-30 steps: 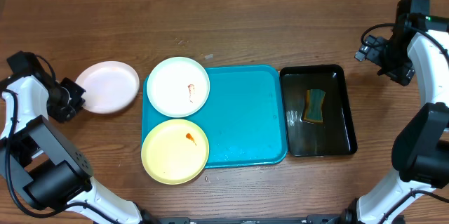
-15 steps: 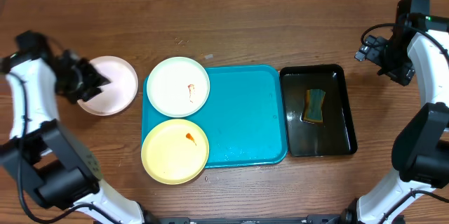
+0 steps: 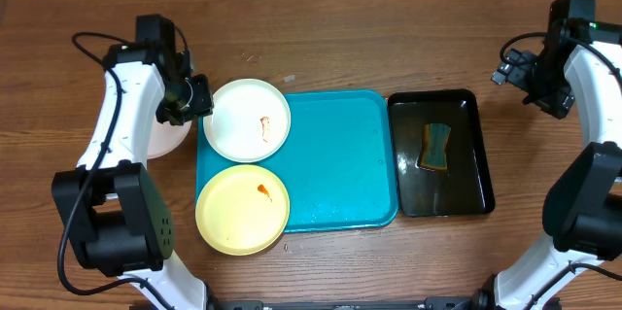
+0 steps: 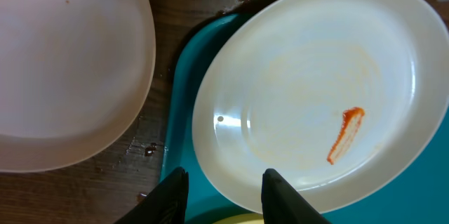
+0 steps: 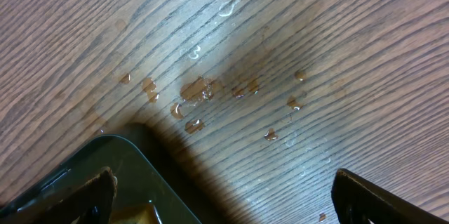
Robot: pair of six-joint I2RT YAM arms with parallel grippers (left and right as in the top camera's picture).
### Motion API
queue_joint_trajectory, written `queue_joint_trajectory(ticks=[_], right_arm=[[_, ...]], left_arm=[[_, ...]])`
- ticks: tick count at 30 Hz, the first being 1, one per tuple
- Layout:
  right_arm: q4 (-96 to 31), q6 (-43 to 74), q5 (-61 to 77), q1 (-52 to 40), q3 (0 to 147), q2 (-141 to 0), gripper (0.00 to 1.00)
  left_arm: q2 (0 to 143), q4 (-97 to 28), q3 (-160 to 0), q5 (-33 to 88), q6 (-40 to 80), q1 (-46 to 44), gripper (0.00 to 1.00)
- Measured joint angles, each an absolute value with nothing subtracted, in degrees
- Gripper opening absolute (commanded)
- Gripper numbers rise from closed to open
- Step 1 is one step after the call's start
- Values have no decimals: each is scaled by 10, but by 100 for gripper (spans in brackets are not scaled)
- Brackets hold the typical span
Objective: Clean dirty plates on tray and stack at the side
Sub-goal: 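Slide the upper-left white plate to the tray's right side with left gripper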
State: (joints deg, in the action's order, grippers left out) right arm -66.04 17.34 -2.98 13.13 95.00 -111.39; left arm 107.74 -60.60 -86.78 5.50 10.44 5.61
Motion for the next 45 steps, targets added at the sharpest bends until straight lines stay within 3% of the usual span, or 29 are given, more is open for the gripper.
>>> queue_joint_trajectory(ticks=[3,11,27,35,40,45], right_arm=[[-660,174,-30,131,950,-1114,100],[-660,173,-30,131,950,-1114,100],[-660,174,-30,131,950,-1114,100],[-660,173,-30,131,950,-1114,100],[-660,173,-30,131,950,-1114,100],[-660,174,-30,131,950,-1114,100]], left_arm=[[1077,-588,-856,43,102,56,45],[1077,-527,-810,33,103,56,44],[1078,-442,-732,31,121,56,25],[1078,-406,-713,32,121,49,24],[1078,-402,-705,34,123,48,5],[1078,-400,-705,76,131,48,4]])
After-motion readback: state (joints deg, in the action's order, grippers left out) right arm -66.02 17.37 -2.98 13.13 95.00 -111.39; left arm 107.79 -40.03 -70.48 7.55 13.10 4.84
